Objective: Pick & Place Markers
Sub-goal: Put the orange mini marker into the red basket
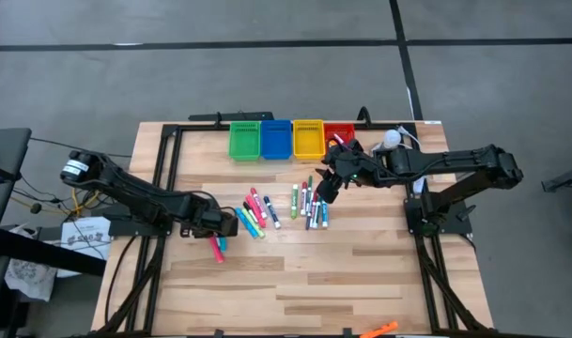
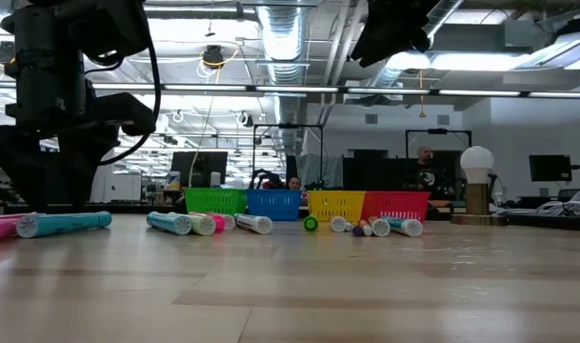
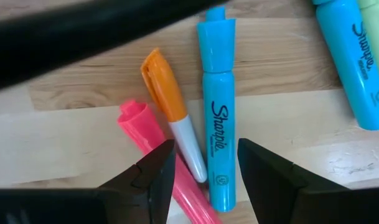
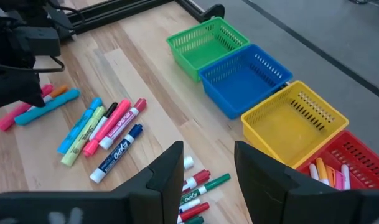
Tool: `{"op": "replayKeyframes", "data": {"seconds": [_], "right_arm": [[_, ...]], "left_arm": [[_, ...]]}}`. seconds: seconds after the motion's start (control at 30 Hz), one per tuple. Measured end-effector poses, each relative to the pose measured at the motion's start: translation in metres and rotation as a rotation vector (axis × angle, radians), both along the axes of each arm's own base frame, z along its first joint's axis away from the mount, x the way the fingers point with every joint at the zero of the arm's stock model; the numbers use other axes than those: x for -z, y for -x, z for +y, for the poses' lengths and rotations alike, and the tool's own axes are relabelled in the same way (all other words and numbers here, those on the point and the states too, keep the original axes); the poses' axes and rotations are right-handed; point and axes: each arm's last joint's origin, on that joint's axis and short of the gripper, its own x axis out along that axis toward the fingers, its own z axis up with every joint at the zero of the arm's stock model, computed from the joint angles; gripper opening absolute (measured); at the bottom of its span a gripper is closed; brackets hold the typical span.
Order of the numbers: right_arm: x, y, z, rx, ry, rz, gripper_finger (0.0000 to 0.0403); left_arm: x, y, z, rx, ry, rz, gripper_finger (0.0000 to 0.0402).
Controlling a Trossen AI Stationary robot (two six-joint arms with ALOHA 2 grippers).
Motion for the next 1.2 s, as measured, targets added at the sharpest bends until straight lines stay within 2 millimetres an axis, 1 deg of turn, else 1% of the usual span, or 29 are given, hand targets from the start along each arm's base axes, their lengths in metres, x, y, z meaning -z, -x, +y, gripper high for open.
{"op": "replayKeyframes", "data": {"seconds": [0.2,1.2], "right_arm": [[-0.0012,-0.0011,0.0,0.0,0.0,-0.017,0.0131],[-0.0031,-0.0032,0.0026,-0.02,-0.021,-0.049,0.0131]], "left_arm": [[-0.0027,0.0045,0.0024,-0.006,-0.017,0.018,0.0172],[-0.0033,0.0024,0.0039,-0.034,-0.074,-0.02,0.0172]]}}
